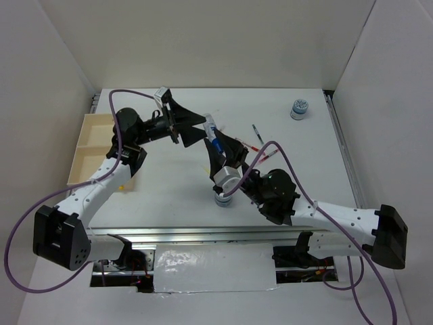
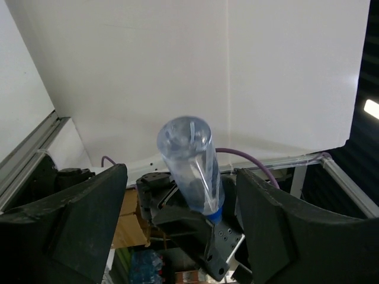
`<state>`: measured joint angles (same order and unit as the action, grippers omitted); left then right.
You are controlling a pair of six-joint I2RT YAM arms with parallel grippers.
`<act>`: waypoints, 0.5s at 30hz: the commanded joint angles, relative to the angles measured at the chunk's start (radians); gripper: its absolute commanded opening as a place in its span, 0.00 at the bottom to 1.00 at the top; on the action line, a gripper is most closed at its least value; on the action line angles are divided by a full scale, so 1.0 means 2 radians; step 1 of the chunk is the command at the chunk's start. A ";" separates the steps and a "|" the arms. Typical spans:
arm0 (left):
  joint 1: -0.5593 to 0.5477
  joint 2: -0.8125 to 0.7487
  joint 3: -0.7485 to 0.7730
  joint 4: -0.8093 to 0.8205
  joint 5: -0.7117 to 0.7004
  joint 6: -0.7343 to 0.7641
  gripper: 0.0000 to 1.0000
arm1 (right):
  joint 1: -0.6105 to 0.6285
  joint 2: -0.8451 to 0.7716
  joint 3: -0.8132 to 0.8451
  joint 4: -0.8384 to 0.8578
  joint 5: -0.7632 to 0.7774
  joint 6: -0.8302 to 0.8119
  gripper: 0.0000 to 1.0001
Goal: Sort the stationery into containers
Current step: Pick up the stationery from the center of the board.
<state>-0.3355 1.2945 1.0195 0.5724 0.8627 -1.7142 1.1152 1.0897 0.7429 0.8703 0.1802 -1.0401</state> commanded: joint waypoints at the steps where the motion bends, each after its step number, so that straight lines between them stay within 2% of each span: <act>1: 0.001 0.011 0.013 0.057 -0.009 -0.028 0.85 | 0.009 0.007 0.005 0.064 -0.004 -0.011 0.00; 6: -0.003 0.013 0.019 0.087 -0.009 -0.043 0.80 | 0.005 0.024 0.010 0.066 -0.005 -0.013 0.00; 13: -0.009 0.003 0.011 0.103 -0.018 -0.051 0.64 | 0.003 0.049 0.020 0.067 -0.007 -0.024 0.00; 14: -0.008 0.002 0.010 0.098 -0.018 -0.050 0.61 | 0.002 0.050 0.020 0.066 -0.007 -0.025 0.00; 15: -0.008 -0.001 0.009 0.094 -0.018 -0.050 0.50 | 0.002 0.050 0.021 0.065 -0.006 -0.025 0.00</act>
<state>-0.3450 1.3262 1.0195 0.6682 0.8295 -1.7889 1.1229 1.1767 0.7475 0.9451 0.1719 -1.0878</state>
